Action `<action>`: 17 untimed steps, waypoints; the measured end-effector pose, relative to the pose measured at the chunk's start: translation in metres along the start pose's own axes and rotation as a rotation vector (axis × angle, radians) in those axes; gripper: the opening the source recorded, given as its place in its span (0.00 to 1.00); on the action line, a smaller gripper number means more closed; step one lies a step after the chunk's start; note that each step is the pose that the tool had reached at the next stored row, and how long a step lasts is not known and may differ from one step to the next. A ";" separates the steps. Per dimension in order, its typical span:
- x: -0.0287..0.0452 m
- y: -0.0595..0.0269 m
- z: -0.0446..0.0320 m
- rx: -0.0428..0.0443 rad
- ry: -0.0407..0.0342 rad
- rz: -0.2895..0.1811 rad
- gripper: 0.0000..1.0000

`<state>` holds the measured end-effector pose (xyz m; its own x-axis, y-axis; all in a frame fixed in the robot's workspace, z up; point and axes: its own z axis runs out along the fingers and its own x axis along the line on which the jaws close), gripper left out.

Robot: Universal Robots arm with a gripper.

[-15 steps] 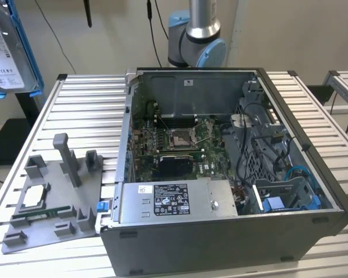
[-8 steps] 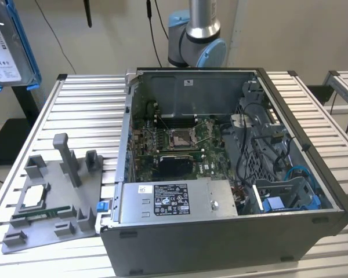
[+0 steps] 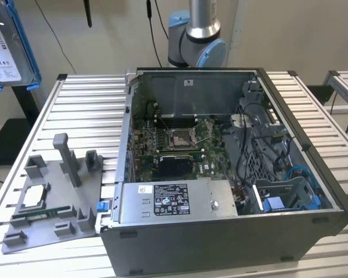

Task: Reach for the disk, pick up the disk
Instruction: 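Pick up the disk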

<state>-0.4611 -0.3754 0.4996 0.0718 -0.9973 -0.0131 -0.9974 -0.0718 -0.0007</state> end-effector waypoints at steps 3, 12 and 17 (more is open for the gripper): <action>0.0002 -0.0026 0.0000 -0.0001 0.0000 0.000 0.00; 0.0013 -0.0171 0.0000 -0.0013 -0.0001 0.000 0.00; 0.0019 -0.0257 0.0000 -0.0020 -0.0001 0.000 0.00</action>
<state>-0.4354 -0.3754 0.4996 0.0719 -0.9973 -0.0133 -0.9974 -0.0719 0.0013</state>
